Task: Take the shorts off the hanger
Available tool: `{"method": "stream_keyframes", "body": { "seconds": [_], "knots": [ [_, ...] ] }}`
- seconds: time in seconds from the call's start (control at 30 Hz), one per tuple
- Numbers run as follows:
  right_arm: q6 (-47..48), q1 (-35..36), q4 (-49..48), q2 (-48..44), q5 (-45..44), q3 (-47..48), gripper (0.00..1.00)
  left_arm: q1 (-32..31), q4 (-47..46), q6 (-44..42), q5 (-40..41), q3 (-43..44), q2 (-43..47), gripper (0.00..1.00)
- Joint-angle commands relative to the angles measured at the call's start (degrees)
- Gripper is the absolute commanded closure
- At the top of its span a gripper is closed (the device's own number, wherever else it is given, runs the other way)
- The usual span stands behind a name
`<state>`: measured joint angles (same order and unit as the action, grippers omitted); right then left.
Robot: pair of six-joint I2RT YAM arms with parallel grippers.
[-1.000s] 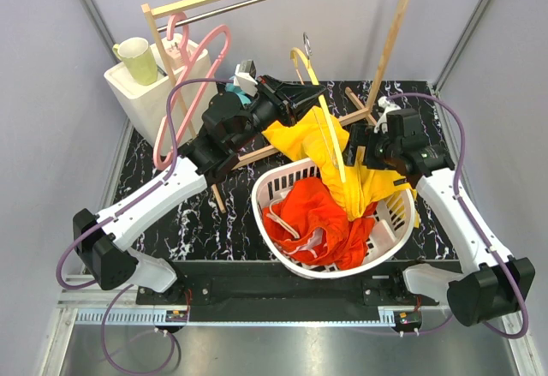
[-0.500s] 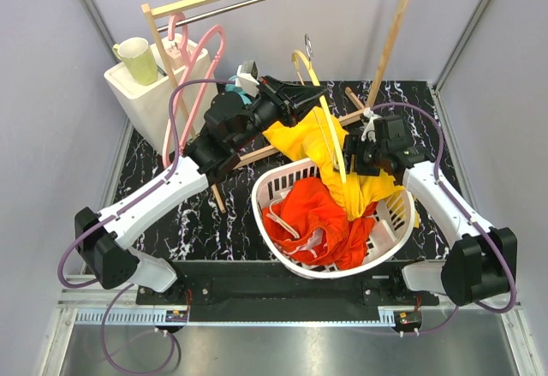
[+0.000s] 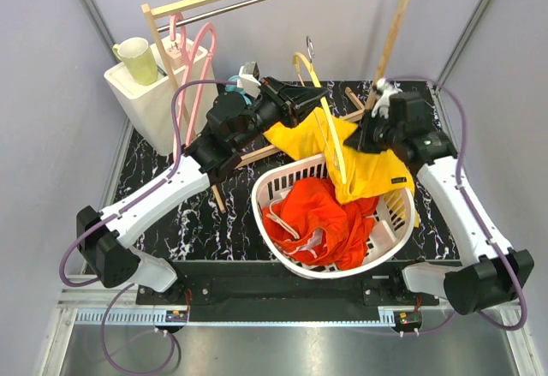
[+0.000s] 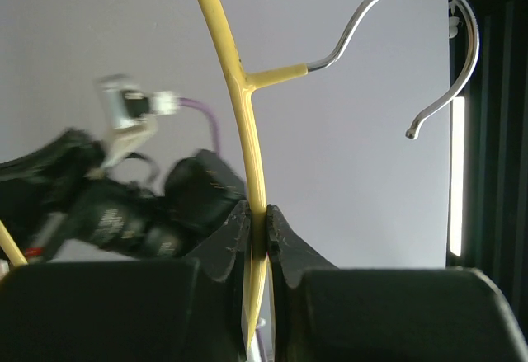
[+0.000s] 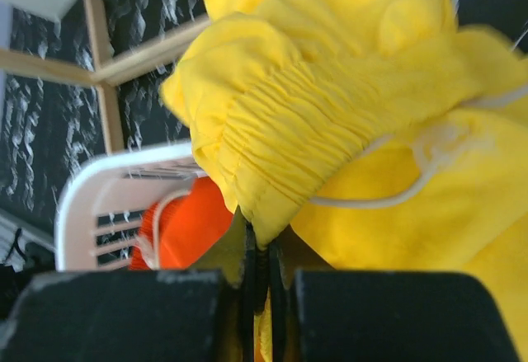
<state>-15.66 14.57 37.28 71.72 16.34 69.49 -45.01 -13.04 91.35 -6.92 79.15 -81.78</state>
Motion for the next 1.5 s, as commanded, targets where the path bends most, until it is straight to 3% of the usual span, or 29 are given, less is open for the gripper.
{"method": "stream_keyframes", "body": {
  "seconds": [0.0,0.47,0.67,1.0,1.33,1.47],
  "knots": [
    [0.4,-0.1,1.9,-4.5,-4.8,16.5,1.00,0.2,-3.8,0.1,-1.5,4.0,0.7,1.00],
    [1.2,-0.1,5.2,3.1,-3.8,63.0,1.00,0.1,-2.8,0.1,-0.3,3.4,1.4,1.00],
    [-1.6,-0.2,3.1,4.8,-0.1,73.2,1.00,0.1,-2.7,0.2,0.1,3.6,1.5,1.00],
    [-4.6,-0.2,-3.3,-0.4,7.8,68.2,1.00,0.1,-2.3,0.1,0.8,3.5,2.0,1.00],
    [-16.1,-0.1,-11.9,-10.4,14.2,47.0,1.00,0.1,-1.2,-0.3,1.6,3.9,2.7,1.00],
    [-19.3,-0.1,-16.4,-13.3,21.3,42.9,1.00,0.1,-0.6,-0.6,2.0,3.7,3.0,1.00]
  ]
}}
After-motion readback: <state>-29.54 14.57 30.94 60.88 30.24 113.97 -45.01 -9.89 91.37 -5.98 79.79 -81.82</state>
